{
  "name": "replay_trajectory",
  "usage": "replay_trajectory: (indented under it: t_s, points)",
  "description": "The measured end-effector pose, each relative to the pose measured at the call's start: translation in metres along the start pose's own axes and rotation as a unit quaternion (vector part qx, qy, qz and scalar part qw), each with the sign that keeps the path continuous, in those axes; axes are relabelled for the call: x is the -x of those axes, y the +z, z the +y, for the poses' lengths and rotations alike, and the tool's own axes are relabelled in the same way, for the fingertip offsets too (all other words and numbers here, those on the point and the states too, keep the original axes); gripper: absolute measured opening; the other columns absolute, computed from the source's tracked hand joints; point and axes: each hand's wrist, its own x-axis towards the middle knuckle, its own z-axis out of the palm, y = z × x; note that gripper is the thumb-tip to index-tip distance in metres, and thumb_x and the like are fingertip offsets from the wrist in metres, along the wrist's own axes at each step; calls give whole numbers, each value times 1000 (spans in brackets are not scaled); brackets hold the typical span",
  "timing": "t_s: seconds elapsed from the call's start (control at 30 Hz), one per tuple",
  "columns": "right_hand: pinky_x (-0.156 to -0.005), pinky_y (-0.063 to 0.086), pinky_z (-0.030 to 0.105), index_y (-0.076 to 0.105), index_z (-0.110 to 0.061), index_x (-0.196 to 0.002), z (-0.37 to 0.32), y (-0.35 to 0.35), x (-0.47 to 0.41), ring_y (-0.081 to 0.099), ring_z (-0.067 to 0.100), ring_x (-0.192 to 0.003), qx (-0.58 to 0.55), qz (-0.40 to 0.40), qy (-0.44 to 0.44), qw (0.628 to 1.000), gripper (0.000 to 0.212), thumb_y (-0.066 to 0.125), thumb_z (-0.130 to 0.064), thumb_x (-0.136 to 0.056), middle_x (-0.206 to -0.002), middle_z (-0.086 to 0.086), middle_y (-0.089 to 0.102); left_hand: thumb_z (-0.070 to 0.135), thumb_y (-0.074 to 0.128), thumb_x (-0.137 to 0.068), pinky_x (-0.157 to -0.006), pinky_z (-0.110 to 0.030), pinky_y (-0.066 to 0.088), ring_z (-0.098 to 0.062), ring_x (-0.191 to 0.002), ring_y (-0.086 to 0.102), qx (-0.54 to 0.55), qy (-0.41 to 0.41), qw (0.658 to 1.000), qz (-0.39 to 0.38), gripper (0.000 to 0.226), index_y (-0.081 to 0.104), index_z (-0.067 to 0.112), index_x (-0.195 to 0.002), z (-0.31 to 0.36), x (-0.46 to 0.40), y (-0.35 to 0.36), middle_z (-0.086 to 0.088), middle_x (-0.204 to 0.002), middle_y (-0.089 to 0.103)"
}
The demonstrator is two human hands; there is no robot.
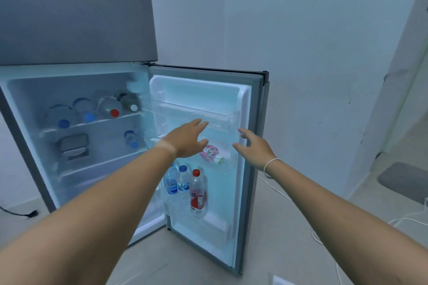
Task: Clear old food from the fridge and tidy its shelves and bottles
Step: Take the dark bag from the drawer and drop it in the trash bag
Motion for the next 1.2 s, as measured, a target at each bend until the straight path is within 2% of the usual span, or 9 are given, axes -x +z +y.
replay_trajectory:
  t_s: [0.4, 0.67, 0.8, 1.0, 1.2]
  points:
    - [-105, 40, 34, 38, -23, -143, -35, 69, -11, 50, 25, -128, 63, -81, -56, 993, 56, 55, -29, -90, -147, 3, 45, 37, 41, -95, -119, -38, 23, -21, -147, 22, 4, -88, 996, -5, 62, 18, 23, -151, -77, 29, 10, -1, -162, 14]
    - [-111, 32, 33, 35, -21, -145, -48, 133, -48, 40, 22, -137, 95, -143, -92, 981, 57, 54, -31, -92, -152, 1, 38, 35, 42, -95, -116, -38, 29, -22, -145, 27, 3, -141, 990, 5, 59, 25, 19, -149, -141, 32, 24, -5, -159, 22]
    - [-110, 34, 33, 36, -21, -144, -41, 192, -84, 42, 22, -136, 80, -179, -84, 977, 58, 55, -32, -91, -152, 0, 39, 32, 44, -95, -113, -32, 27, -24, -142, 31, 17, -181, 983, 1, 57, 28, 17, -148, -189, 28, 41, -7, -156, 29]
    - [-112, 29, 30, 36, -22, -144, -32, 284, -129, 37, 20, -139, 78, -246, -84, 962, 59, 56, -31, -90, -152, 2, 37, 33, 44, -95, -114, -32, 26, -25, -142, 32, 21, -245, 969, -25, 58, 30, 16, -148, -268, 11, 79, -8, -155, 30]
    - [-109, 34, 31, 35, -24, -145, -32, 358, -175, 43, 21, -135, 62, -267, -76, 959, 59, 56, -31, -90, -150, 1, 40, 36, 44, -94, -117, -34, 23, -24, -146, 25, 46, -301, 951, -56, 59, 26, 20, -149, -337, -6, 110, -7, -159, 22]
